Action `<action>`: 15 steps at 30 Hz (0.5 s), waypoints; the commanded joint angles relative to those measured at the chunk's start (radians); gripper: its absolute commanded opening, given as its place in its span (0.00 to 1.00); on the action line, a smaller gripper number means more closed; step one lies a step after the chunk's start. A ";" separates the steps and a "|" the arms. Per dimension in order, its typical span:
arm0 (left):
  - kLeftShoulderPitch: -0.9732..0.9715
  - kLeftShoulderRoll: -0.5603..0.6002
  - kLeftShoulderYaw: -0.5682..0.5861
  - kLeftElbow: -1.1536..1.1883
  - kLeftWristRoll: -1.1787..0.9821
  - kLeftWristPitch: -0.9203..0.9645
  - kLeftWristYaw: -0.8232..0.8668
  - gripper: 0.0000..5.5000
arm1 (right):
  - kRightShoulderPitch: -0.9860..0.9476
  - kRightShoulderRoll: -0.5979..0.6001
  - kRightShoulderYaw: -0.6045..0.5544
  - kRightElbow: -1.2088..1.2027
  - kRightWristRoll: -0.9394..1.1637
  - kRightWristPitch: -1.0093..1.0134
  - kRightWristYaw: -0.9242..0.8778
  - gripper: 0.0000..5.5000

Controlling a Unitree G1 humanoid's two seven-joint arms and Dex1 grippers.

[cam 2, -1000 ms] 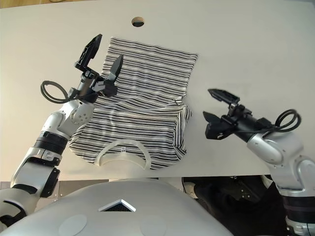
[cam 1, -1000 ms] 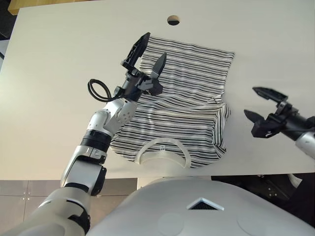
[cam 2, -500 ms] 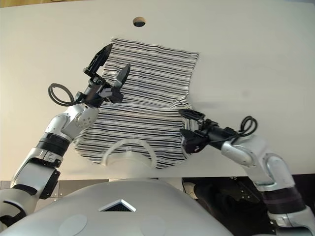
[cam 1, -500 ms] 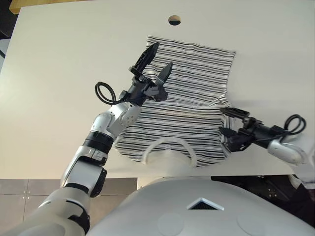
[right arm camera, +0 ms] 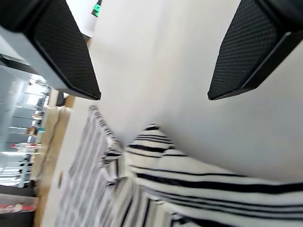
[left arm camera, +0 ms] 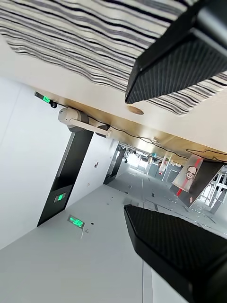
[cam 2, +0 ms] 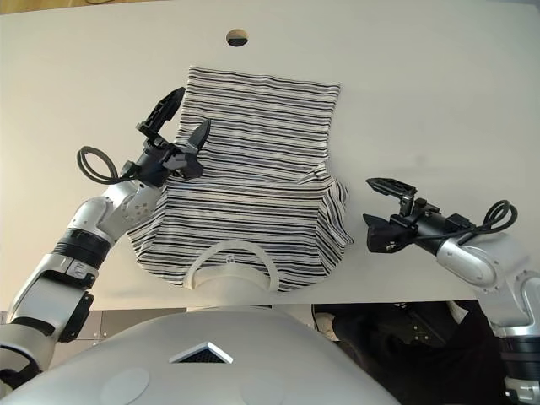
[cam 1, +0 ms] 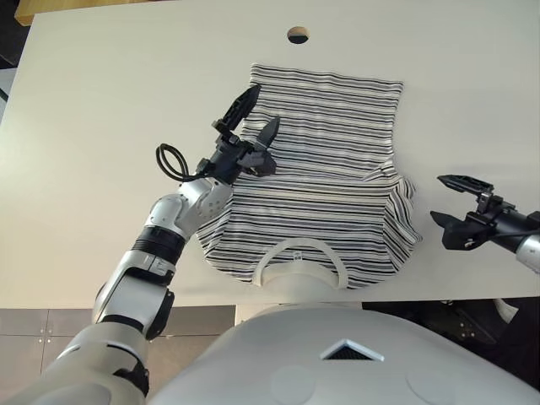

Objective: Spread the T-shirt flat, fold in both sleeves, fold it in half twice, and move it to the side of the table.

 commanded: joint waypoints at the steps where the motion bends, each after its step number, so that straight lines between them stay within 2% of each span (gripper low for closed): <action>1: -0.026 0.023 -0.001 0.018 0.007 0.007 -0.007 0.73 | -0.004 0.017 -0.063 -0.142 0.089 0.009 0.007 0.76; 4: -0.026 0.017 -0.004 0.018 0.005 0.009 -0.002 0.73 | -0.023 0.027 -0.002 -0.158 0.070 0.012 0.033 0.76; 9: -0.025 0.015 -0.009 0.015 0.000 0.005 -0.006 0.73 | -0.058 0.061 0.141 -0.022 -0.028 0.005 0.039 0.76; 15: -0.020 0.018 -0.009 0.012 -0.002 0.006 -0.009 0.73 | -0.045 0.024 0.140 0.082 -0.049 -0.005 0.015 0.76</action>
